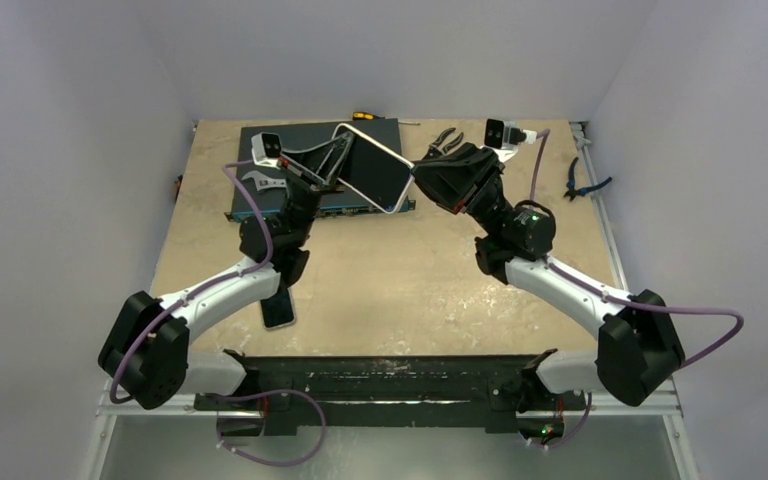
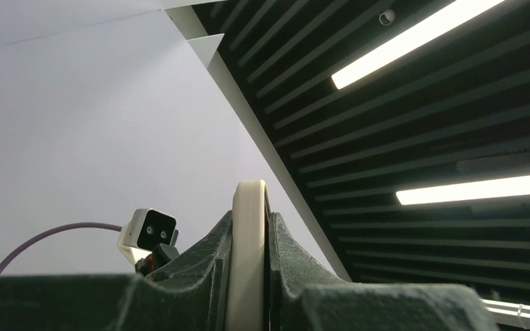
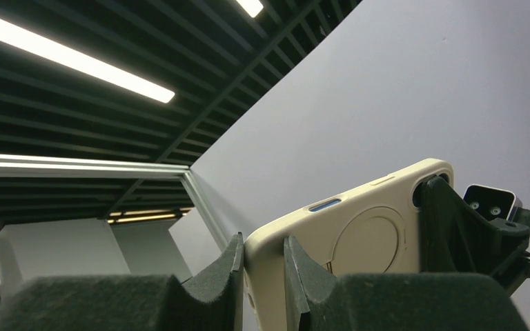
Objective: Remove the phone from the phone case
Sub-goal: Remove the phone case from the phone.
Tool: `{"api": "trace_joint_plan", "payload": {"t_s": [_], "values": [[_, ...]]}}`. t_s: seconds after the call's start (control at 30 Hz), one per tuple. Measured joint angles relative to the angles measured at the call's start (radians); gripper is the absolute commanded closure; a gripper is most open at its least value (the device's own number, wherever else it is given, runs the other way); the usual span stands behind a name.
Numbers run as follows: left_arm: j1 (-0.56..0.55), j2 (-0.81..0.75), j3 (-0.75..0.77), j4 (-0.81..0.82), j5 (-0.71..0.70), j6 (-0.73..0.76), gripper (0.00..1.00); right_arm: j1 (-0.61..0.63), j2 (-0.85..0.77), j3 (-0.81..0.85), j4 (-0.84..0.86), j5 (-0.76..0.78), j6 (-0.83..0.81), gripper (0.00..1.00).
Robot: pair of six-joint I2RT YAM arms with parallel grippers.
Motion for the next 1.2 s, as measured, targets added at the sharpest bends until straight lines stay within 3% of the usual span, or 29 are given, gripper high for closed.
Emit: {"api": "trace_joint_plan", "payload": {"t_s": [0.3,0.6,1.2], "values": [[-0.012,-0.003,0.0,0.017,0.007,-0.032,1.0,0.0,-0.009,0.017,0.0,-0.045,-0.003,1.0],[-0.02,-0.042,0.0,-0.003,0.027,-0.025,1.0,0.008,-0.096,0.017,-0.132,-0.081,-0.115,1.0],[-0.033,0.072,0.032,0.101,0.033,-0.159,1.0,0.007,0.031,0.078,0.054,-0.1,0.002,1.0]]}}
